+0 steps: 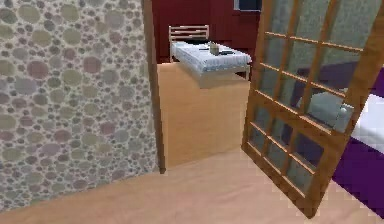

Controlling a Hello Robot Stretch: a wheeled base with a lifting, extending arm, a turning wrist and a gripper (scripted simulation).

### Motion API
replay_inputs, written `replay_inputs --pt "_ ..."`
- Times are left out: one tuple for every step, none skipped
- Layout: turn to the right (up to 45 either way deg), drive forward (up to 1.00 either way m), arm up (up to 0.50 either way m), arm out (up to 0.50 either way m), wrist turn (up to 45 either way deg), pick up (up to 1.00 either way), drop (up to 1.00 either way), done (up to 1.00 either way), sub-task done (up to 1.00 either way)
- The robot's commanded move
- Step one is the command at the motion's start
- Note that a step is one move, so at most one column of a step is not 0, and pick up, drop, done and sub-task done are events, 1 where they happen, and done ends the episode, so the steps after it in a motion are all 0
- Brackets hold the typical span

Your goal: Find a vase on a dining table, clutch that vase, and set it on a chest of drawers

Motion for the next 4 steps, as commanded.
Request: replay_inputs --pt "0.0 1.0 0.0 0.0 0.0 0.0 0.0 0.0 0.0" --pt "6.0 0.0 0.0 0.0 0.0 0.0 0.0 0.0 0.0" --pt "0.0 0.45 0.0 0.0 0.0 0.0 0.0 0.0 0.0" --pt "-21.0 0.0 0.0 0.0 0.0 0.0 0.0 0.0 0.0"
